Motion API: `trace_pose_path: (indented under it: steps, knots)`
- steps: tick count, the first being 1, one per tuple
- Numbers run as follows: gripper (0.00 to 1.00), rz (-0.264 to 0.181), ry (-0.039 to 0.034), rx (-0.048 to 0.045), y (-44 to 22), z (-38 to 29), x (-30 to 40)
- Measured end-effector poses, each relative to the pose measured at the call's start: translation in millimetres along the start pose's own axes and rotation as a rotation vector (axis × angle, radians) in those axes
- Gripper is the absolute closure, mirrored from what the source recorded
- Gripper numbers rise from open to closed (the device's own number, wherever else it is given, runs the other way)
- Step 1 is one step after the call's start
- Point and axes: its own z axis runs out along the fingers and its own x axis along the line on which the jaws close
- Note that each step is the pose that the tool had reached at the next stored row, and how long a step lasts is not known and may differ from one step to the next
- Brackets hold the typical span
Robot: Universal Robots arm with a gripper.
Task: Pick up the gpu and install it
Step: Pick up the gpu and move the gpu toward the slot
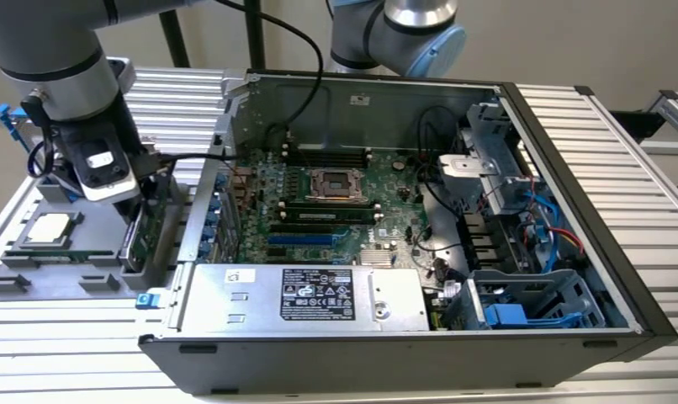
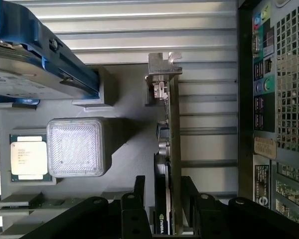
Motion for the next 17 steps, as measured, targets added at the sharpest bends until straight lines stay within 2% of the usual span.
trace_pose_path:
  steps: [7,17]
  knots:
    - [0.00,0.000,0.0012,0.0001,-0.4,7.0,-0.1]
    - [0.00,0.000,0.0011,0.0000,-0.5,8.4,-0.1]
